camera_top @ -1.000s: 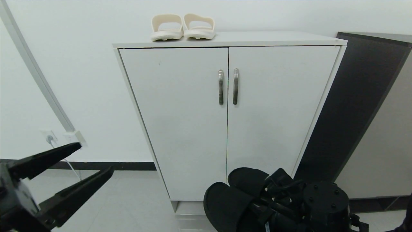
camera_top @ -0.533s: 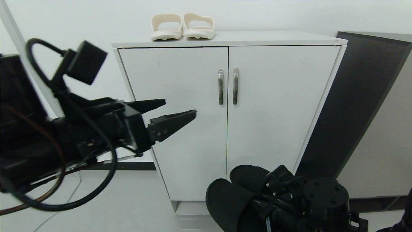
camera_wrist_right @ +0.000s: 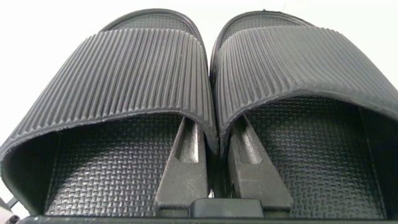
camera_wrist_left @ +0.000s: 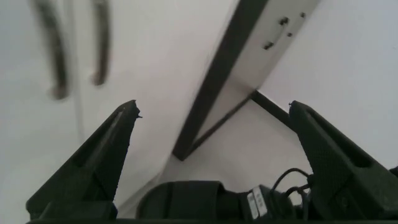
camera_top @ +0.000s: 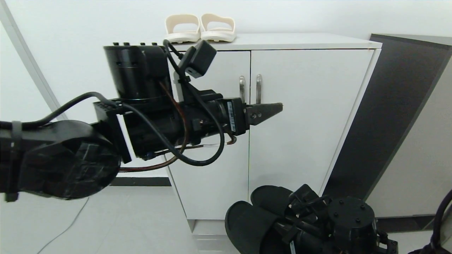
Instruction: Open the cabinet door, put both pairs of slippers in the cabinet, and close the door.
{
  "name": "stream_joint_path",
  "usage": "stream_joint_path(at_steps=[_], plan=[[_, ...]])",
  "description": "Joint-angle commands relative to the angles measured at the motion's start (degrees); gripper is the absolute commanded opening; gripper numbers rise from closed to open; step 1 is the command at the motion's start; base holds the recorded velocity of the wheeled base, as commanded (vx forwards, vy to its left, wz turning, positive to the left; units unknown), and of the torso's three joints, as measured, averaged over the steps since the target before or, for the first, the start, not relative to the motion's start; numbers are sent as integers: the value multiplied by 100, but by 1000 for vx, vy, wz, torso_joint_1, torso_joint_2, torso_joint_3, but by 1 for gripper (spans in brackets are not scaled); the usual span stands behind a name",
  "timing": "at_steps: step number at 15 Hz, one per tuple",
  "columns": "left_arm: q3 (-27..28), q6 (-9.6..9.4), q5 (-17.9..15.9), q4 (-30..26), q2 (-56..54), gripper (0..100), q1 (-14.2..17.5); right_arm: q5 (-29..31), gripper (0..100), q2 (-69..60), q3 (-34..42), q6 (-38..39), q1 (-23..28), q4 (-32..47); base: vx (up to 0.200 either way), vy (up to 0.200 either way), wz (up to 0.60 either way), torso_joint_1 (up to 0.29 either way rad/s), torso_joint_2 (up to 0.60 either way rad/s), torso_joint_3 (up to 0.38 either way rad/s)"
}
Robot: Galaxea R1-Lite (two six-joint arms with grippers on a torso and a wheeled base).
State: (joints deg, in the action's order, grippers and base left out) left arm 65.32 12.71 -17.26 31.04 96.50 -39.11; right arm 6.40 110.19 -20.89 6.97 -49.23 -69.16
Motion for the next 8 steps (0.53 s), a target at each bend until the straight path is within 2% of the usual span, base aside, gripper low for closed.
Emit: stream_joint_path(at_steps=[1,2,4,5,8], plan=[[500,29,-287,-98,563,100,-44,2,0,29,15,-3,-8,-1,0,0,0,0,0,0],[763,73,-418,-282,624,100,-44,2,0,29,15,-3,1,-1,0,0,0,0,0,0],[1317,627,-541,-546,774,100,-44,2,0,38,24,-21,-8,8,0,0,0,0,0,0],[1493,732,-515,-546,879,100,-44,2,0,38,24,-21,-8,-1,0,0,0,0,0,0],[1572,724,-278,-555,976,100,26,2,0,38,24,-21,-8,-1,0,0,0,0,0,0]])
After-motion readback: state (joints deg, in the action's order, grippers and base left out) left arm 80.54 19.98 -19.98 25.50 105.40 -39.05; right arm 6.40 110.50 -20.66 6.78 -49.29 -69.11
